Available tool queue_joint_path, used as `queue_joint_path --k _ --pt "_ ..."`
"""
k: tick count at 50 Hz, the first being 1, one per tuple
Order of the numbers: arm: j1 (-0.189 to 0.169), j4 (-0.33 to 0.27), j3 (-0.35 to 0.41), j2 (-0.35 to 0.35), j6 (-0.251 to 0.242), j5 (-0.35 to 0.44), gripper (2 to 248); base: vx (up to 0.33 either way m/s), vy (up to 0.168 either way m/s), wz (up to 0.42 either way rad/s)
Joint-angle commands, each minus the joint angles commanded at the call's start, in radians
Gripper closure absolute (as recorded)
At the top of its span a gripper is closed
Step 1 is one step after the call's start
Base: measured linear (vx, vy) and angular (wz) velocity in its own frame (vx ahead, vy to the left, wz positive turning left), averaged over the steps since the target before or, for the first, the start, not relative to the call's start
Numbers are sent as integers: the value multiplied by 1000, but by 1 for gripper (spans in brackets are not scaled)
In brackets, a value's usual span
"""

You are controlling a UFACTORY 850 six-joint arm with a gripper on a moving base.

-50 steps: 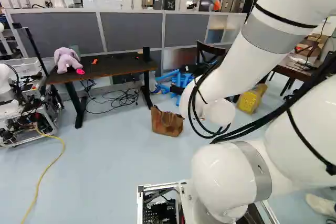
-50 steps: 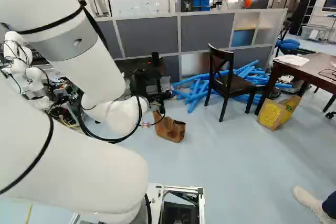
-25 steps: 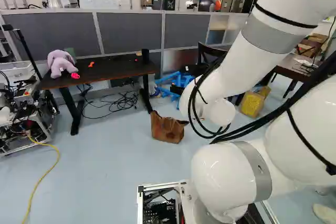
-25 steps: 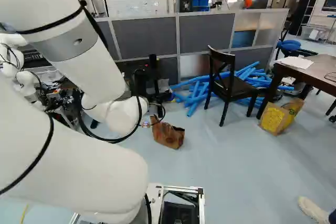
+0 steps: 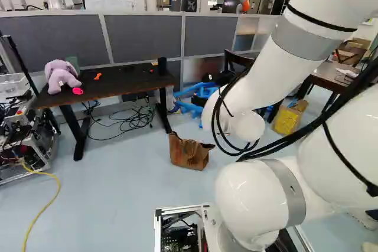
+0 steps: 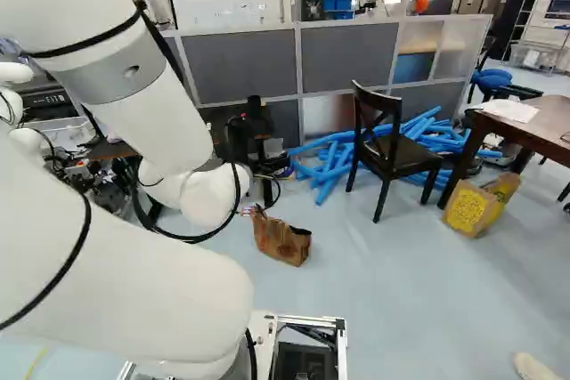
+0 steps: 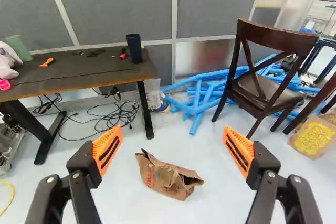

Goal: Pick up the bag on the ground and place it on the table

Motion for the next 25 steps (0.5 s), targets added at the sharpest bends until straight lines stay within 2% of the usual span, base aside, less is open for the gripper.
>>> queue_joint_path --k 25 --pt "0 0 -82 -93 0 0 3 15 -1 -4"
